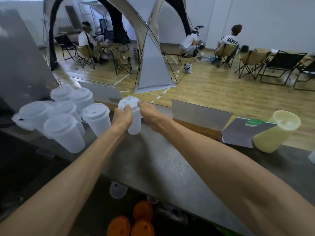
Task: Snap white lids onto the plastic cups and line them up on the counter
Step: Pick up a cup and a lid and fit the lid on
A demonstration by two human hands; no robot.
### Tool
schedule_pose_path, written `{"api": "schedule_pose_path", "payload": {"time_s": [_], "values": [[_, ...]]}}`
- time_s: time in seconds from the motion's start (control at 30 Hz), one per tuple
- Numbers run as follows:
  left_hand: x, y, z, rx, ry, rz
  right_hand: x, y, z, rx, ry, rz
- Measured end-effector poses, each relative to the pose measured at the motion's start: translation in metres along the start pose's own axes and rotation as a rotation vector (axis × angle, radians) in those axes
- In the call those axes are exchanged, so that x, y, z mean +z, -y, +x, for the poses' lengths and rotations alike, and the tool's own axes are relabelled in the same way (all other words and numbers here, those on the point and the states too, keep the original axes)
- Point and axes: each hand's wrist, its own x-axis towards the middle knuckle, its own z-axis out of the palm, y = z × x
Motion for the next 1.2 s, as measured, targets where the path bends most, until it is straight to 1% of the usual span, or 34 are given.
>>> {"api": "schedule_pose_path", "payload": {"time_s": [0.1, 0.17, 0.3, 0.43, 0.5, 0.6, 0.73, 0.83, 0.93, 1.03, 1.2], "values": [[0.0, 0.003, -0.002, 0.017, 0.009, 0.016, -0.006, -0.007, -0.004, 0.0, -0.016, 0.015], [0.002, 0.003, -0.014, 0.066, 0.026, 0.028, -0.019, -0.014, -0.015, 0.002, -0.047, -0.002], [0.024, -0.005, -0.063, 0.21, 0.156, -0.066, -0.069, -0.032, -0.059, -0.017, -0.154, 0.008], [0.075, -0.018, -0.122, 0.275, 0.321, -0.124, -0.143, -0.058, -0.12, -0.002, -0.244, 0.082], [0.108, -0.025, -0.155, 0.274, 0.41, -0.175, -0.182, -0.071, -0.155, 0.004, -0.281, 0.137], [0.158, -0.039, -0.204, 0.269, 0.515, -0.244, -0.238, -0.086, -0.206, 0.004, -0.378, 0.168], [0.217, -0.054, -0.261, 0.265, 0.636, -0.255, -0.303, -0.107, -0.256, 0.02, -0.524, 0.209], [0.251, -0.062, -0.293, 0.279, 0.683, -0.271, -0.337, -0.12, -0.281, 0.035, -0.602, 0.196], [0.274, -0.068, -0.315, 0.304, 0.703, -0.269, -0.361, -0.129, -0.295, 0.057, -0.641, 0.184], [0.288, -0.071, -0.323, 0.346, 0.691, -0.235, -0.373, -0.136, -0.303, 0.083, -0.634, 0.205], [0.299, -0.069, -0.323, 0.401, 0.656, -0.25, -0.38, -0.144, -0.303, 0.065, -0.627, 0.186]]}}
